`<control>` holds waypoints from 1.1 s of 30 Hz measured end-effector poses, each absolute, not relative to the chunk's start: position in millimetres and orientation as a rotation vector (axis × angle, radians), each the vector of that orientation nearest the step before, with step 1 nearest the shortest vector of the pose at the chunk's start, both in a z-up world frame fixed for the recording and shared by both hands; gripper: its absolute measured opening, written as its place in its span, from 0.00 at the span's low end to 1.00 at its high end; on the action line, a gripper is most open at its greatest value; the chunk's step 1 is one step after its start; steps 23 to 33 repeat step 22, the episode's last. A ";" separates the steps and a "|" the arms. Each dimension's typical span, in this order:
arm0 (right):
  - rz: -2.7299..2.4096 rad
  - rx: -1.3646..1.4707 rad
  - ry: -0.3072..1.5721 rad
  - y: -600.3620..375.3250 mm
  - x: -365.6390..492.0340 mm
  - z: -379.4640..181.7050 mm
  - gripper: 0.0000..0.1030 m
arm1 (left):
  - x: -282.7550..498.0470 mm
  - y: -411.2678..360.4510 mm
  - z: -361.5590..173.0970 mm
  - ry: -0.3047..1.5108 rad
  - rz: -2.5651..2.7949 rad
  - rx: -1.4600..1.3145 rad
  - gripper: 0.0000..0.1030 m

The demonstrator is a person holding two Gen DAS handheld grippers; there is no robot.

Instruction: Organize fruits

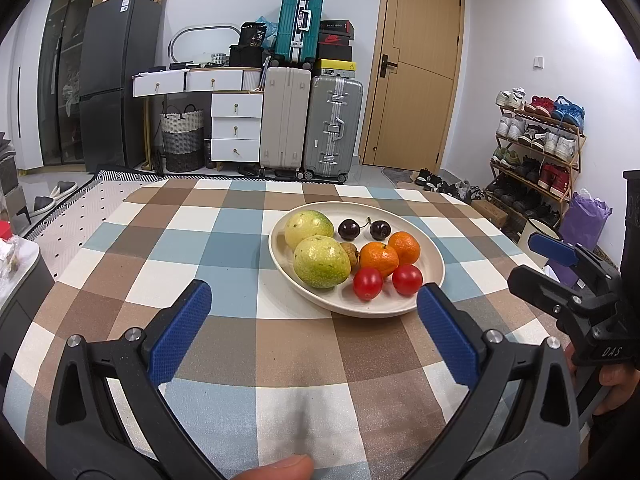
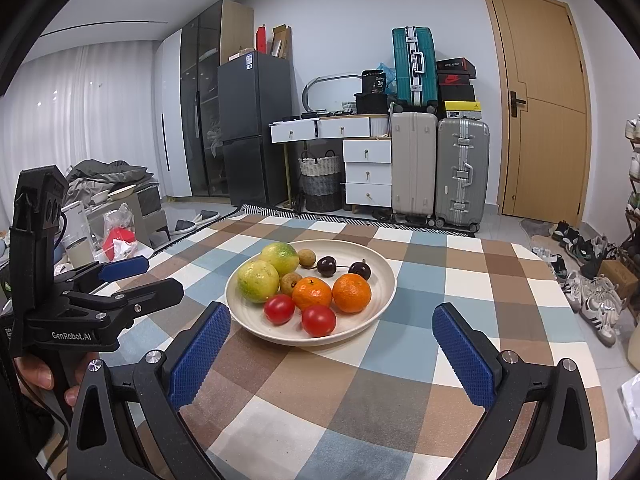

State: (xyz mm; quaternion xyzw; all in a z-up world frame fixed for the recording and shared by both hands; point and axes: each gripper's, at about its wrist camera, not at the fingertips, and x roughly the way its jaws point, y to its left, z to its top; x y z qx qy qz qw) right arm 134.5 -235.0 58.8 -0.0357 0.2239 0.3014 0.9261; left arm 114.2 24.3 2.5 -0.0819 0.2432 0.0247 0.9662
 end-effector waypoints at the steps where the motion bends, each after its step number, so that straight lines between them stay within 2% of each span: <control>1: 0.618 -0.074 0.459 -235.1 134.8 58.6 1.00 | 114.1 24.2 2.5 0.492 0.050 -0.166 1.00; 33: 0.619 -0.075 0.459 -234.3 133.9 59.1 1.00 | 114.1 23.6 4.4 0.486 0.048 -0.165 1.00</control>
